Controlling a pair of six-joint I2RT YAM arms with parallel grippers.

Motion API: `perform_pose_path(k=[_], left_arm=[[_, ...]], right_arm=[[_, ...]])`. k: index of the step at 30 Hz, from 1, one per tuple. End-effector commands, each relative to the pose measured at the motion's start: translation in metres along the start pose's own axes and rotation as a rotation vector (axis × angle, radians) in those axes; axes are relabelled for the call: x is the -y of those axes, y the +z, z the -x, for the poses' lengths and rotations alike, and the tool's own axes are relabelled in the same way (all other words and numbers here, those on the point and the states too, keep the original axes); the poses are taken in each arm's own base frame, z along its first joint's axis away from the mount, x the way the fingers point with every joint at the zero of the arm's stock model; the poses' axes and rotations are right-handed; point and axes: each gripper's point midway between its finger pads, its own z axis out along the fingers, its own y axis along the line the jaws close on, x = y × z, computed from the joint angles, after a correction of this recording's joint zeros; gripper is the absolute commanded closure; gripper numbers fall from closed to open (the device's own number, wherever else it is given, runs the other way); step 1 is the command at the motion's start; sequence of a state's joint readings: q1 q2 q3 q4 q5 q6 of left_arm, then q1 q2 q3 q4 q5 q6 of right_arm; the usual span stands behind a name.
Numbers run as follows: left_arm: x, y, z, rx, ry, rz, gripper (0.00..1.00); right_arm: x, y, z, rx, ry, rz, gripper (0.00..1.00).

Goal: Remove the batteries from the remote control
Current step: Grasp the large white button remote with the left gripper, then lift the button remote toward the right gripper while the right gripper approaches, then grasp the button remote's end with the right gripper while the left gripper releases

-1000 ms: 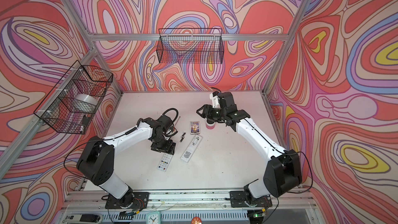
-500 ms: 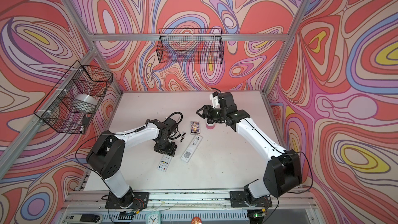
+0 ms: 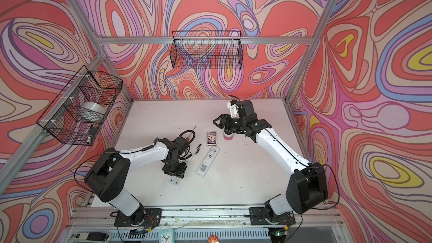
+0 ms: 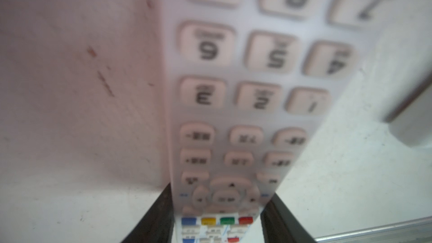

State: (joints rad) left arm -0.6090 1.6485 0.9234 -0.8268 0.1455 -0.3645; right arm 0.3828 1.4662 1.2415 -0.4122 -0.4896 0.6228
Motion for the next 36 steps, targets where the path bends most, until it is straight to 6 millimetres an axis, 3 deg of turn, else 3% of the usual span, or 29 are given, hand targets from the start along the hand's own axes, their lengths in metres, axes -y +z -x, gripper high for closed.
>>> perform_pose_path(k=[1,4,9,12,15,19,22,25,28,30,33,36], left_arm=[[0.006,0.008,-0.004,-0.013,0.003,-0.032,0.61],[0.012,-0.008,-0.002,0.004,0.023,-0.059,0.66],[0.038,-0.07,0.011,0.087,0.087,-0.188,0.69],[0.057,-0.109,0.022,0.114,0.079,-0.358,0.75],[0.085,-0.146,0.033,0.086,0.038,-0.653,0.76],[0.119,-0.193,0.05,0.022,-0.021,-1.046,0.77],[0.129,-0.194,0.059,-0.031,-0.084,-1.165,0.77],[0.137,-0.201,0.067,-0.042,-0.105,-1.317,0.77],[0.14,-0.21,0.069,-0.046,-0.087,-1.399,0.77],[0.142,-0.216,0.069,-0.063,-0.071,-1.438,0.78],[0.139,-0.219,0.078,-0.051,-0.1,-1.48,0.77],[0.136,-0.231,0.097,-0.005,-0.158,-1.583,0.78]], right_arm=[[-0.007,-0.007,0.006,0.026,-0.019,0.003,0.08],[-0.009,-0.012,0.004,0.018,-0.054,0.003,0.06],[-0.024,-0.027,0.001,0.015,-0.267,0.035,0.02],[-0.041,-0.04,-0.005,0.034,-0.51,0.083,0.02],[-0.056,-0.051,-0.017,0.085,-0.806,0.101,0.03],[-0.063,-0.052,-0.047,0.109,-1.317,0.085,0.02],[-0.062,-0.043,-0.067,0.061,-1.672,0.0,0.02],[-0.055,-0.038,-0.064,0.044,-1.868,-0.107,0.02],[-0.062,-0.035,-0.053,0.092,-1.888,-0.129,0.02],[-0.058,-0.028,-0.062,0.009,-1.898,-0.08,0.02],[-0.058,-0.019,-0.073,-0.067,-1.789,0.008,0.02],[-0.076,-0.017,-0.06,0.059,-1.529,0.036,0.02]])
